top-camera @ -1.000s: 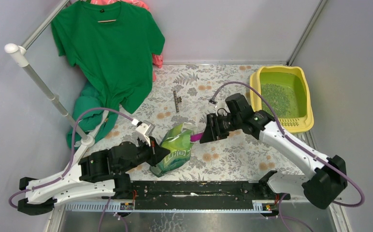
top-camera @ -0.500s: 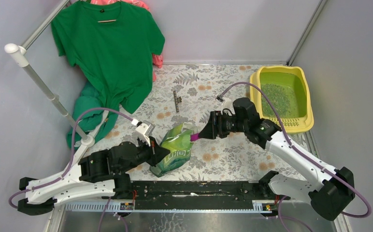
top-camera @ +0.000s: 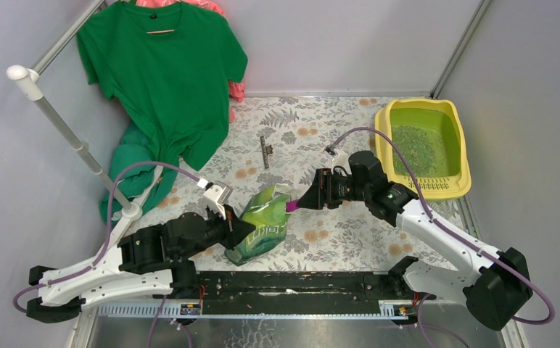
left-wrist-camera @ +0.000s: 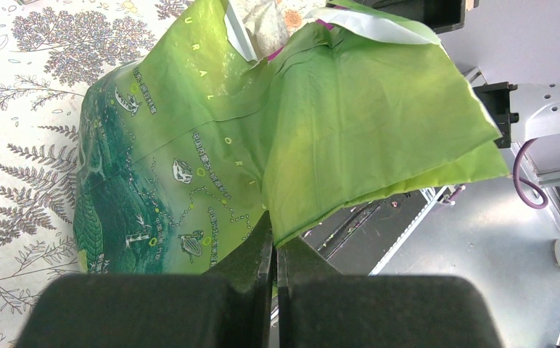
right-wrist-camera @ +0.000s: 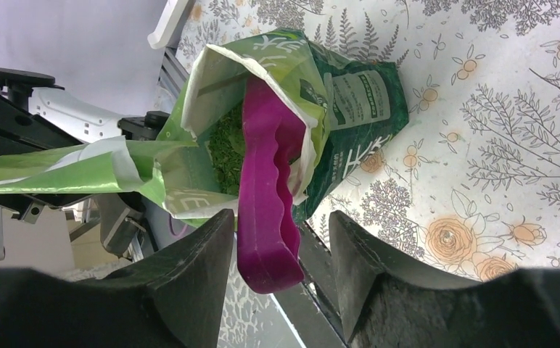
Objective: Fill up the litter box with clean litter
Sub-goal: 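Adjust the spatula in the cat litter bag, then scoop the cat litter from the cat litter bag.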
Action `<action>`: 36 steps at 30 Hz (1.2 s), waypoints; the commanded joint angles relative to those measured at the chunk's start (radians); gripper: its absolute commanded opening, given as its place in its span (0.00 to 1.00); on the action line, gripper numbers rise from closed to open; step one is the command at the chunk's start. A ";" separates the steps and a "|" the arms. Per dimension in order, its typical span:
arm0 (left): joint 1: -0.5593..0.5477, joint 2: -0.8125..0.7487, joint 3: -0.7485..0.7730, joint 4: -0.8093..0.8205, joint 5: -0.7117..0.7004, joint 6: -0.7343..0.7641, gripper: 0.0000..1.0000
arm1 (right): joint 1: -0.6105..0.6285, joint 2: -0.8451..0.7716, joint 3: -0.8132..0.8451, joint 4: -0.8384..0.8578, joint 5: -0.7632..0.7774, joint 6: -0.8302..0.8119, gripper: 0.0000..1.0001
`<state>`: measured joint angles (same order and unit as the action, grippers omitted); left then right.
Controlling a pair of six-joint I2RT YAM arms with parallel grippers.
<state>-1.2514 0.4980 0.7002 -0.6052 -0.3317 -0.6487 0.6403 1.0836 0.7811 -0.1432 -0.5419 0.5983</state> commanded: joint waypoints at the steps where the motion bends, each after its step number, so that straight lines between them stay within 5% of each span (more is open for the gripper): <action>1: -0.003 -0.014 0.016 0.132 -0.007 -0.004 0.01 | -0.001 -0.006 -0.002 0.094 -0.019 0.016 0.57; 26: -0.003 -0.014 0.014 0.126 -0.013 -0.002 0.01 | 0.036 0.008 -0.042 0.195 -0.040 0.054 0.47; 36: -0.003 -0.010 0.018 0.122 -0.015 0.002 0.01 | 0.038 -0.012 -0.005 0.141 -0.048 0.039 0.14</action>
<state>-1.2514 0.4980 0.7002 -0.6052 -0.3321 -0.6487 0.6678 1.0950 0.7311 -0.0017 -0.5697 0.6544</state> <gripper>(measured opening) 0.031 0.376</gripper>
